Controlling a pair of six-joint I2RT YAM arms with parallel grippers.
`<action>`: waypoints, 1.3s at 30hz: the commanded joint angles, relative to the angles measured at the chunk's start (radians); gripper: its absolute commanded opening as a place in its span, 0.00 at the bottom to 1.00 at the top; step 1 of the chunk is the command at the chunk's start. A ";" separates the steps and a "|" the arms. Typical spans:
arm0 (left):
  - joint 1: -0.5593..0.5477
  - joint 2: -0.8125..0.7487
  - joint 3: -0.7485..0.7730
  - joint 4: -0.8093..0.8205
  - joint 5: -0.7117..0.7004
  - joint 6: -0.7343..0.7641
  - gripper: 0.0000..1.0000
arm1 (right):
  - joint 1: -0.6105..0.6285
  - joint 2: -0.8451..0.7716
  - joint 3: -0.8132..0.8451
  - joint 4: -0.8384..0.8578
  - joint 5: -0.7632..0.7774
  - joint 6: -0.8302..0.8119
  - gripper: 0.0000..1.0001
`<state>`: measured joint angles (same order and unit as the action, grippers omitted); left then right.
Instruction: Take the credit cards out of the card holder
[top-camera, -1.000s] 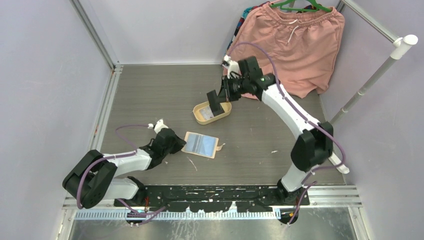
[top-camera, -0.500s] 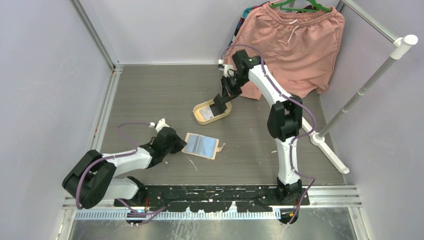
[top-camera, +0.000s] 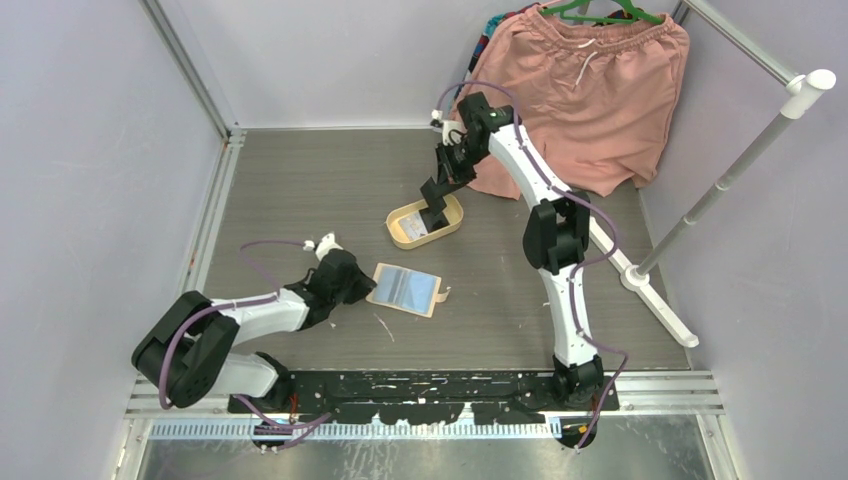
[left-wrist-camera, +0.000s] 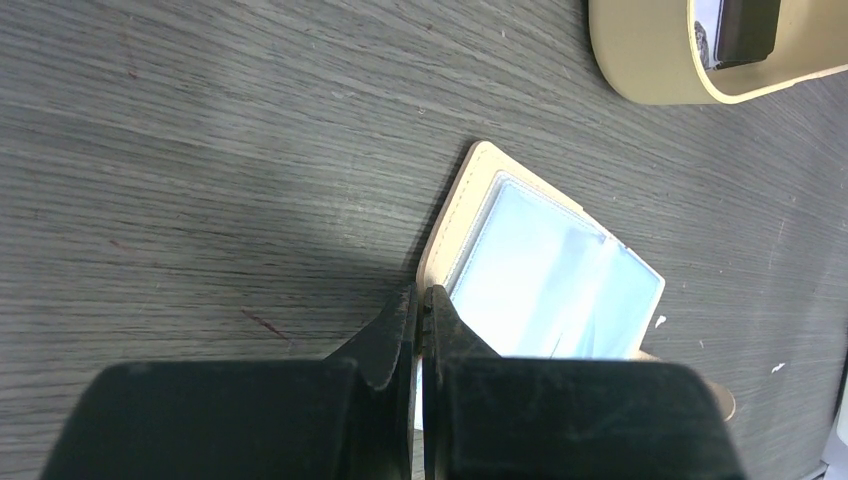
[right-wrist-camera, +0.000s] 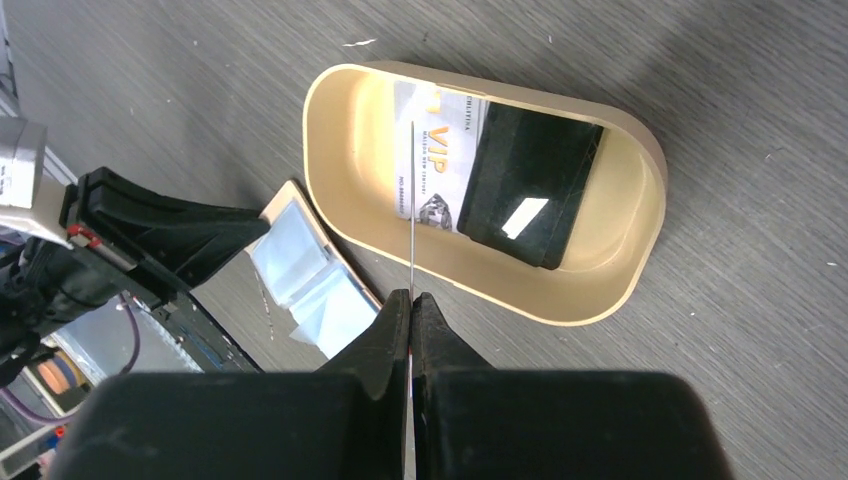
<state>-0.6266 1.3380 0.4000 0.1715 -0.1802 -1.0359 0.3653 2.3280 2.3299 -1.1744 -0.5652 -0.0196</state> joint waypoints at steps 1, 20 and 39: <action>-0.006 0.070 -0.038 -0.202 0.005 0.054 0.00 | 0.005 -0.002 0.009 0.046 0.007 0.048 0.02; -0.006 0.092 -0.048 -0.186 0.011 0.048 0.00 | 0.011 0.030 -0.127 0.117 -0.003 0.056 0.02; -0.006 0.084 -0.072 -0.176 0.015 0.042 0.00 | 0.017 0.099 -0.123 0.120 0.047 0.058 0.01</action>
<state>-0.6266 1.3705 0.3946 0.2184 -0.1711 -1.0367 0.3767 2.4241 2.1895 -1.0679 -0.5327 0.0334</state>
